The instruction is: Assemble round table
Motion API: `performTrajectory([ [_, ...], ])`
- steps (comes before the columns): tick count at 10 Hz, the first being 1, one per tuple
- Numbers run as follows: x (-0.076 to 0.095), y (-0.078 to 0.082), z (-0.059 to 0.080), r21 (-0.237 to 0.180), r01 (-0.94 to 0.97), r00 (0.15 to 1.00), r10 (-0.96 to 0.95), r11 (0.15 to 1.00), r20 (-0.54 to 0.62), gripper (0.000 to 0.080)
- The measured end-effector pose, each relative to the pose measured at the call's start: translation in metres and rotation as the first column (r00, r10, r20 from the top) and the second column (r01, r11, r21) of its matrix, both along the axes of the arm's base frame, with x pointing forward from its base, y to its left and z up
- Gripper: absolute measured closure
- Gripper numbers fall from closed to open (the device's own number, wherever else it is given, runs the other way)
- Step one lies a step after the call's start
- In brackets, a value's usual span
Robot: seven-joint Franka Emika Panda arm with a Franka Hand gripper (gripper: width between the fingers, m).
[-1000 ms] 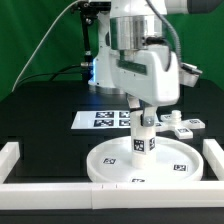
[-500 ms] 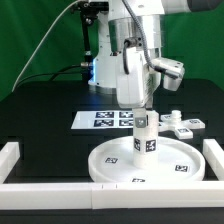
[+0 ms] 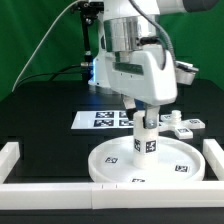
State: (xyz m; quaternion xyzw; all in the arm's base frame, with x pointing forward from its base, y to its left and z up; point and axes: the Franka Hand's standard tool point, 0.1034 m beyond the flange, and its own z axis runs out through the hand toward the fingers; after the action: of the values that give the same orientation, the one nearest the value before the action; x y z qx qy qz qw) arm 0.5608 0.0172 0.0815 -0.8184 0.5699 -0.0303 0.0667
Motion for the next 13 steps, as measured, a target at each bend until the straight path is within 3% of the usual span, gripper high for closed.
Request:
performTrajectory([
  [4,0.000,-0.002,0.000,-0.038,-0.218,0.976,0.218,0.975,0.009,0.0150],
  [6,-0.001,0.002,0.000,-0.090,-0.567,0.824,0.566,0.819,-0.040,0.0150],
  [10,-0.001,0.000,-0.001,-0.113,-0.693,0.720,0.693,0.712,-0.048,0.0150],
  [13,0.001,0.018,-0.004,-0.121,-0.785,0.617,0.784,0.608,-0.063,0.0150],
])
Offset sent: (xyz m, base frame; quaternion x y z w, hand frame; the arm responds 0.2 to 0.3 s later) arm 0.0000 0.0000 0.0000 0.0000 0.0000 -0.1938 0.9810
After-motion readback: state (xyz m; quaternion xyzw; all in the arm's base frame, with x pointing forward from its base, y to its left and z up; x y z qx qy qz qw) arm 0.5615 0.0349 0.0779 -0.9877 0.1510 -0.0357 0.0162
